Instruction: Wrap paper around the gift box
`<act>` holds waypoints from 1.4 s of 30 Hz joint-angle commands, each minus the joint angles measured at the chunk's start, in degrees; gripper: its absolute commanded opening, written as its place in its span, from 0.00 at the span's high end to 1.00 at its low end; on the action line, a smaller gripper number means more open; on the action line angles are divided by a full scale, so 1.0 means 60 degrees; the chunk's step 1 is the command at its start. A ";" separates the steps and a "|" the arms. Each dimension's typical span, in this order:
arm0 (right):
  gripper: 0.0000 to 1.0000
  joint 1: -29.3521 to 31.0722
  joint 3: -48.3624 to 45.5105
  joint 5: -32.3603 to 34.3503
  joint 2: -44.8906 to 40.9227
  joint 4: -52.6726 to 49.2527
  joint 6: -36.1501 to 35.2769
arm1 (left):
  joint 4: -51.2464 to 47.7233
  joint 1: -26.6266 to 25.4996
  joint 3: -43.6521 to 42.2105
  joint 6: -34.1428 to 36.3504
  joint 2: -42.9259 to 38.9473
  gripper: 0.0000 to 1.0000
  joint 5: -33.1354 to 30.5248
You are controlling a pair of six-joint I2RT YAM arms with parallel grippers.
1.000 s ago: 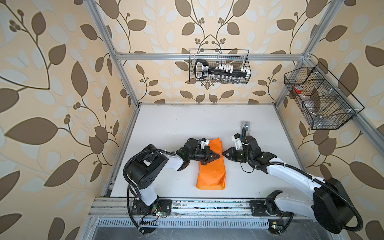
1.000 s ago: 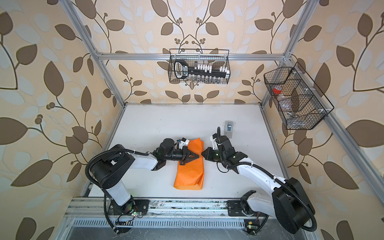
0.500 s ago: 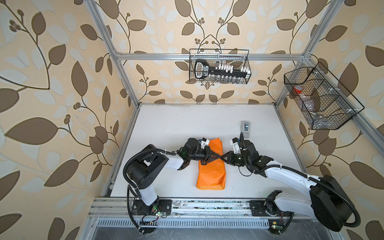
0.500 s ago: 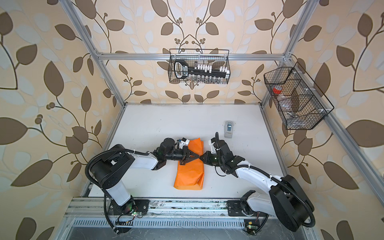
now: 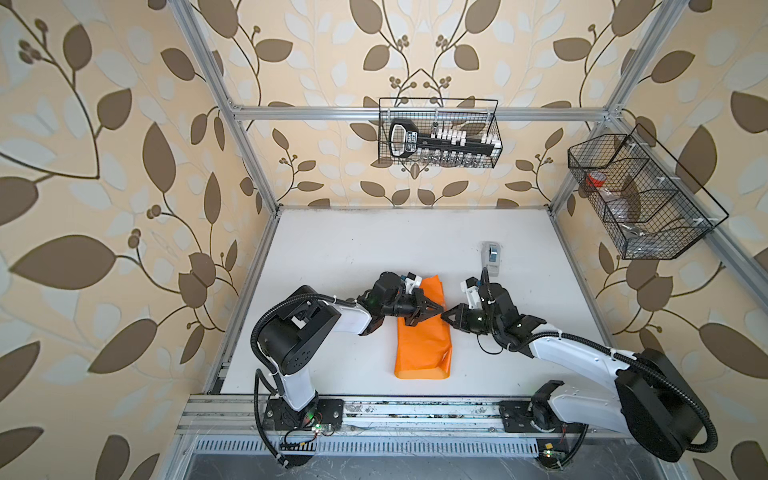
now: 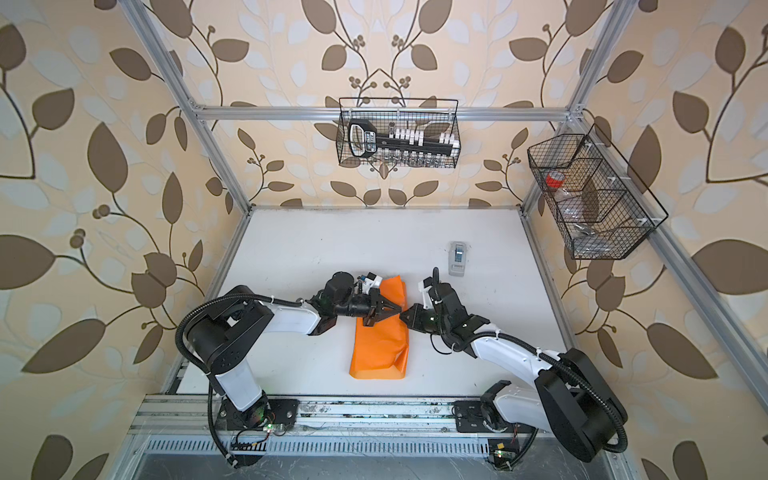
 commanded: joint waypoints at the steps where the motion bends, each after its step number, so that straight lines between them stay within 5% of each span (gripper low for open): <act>1: 0.87 -0.0048 -0.0295 -0.0026 -0.0031 -0.0256 0.0126 | 0.0706 -0.0113 0.0319 -0.0124 0.0246 1.00 -0.0125; 8: 0.87 -0.0145 -0.0370 -0.0107 -0.0243 -0.0281 0.0175 | 0.2917 -0.0183 0.0196 -0.0876 0.1135 1.00 -0.0073; 16: 0.86 -0.0904 -0.0599 -0.0514 -0.0927 -0.0560 0.0127 | 0.2947 -0.0185 -0.0370 -0.0784 0.1301 1.00 -0.0135; 21: 0.70 -0.2341 -0.0714 -0.1311 -0.2119 -0.1075 0.0008 | 0.3768 -0.0193 -0.0556 -0.1045 0.1540 1.00 0.0027; 26: 0.42 -0.3138 -0.0690 -0.2116 -0.2579 -0.0866 0.0332 | 0.4544 -0.0213 -0.0585 -0.1244 0.1773 1.00 0.0238; 33: 0.41 -0.3124 -0.1273 -0.3325 -0.1414 0.2491 0.2311 | 0.4567 -0.0234 -0.0615 -0.1211 0.1686 1.00 0.0351; 42: 0.32 -0.2271 -0.1204 -0.2802 -0.0382 0.4089 0.3391 | 0.4569 -0.0303 -0.0501 -0.1132 0.1559 1.00 0.0497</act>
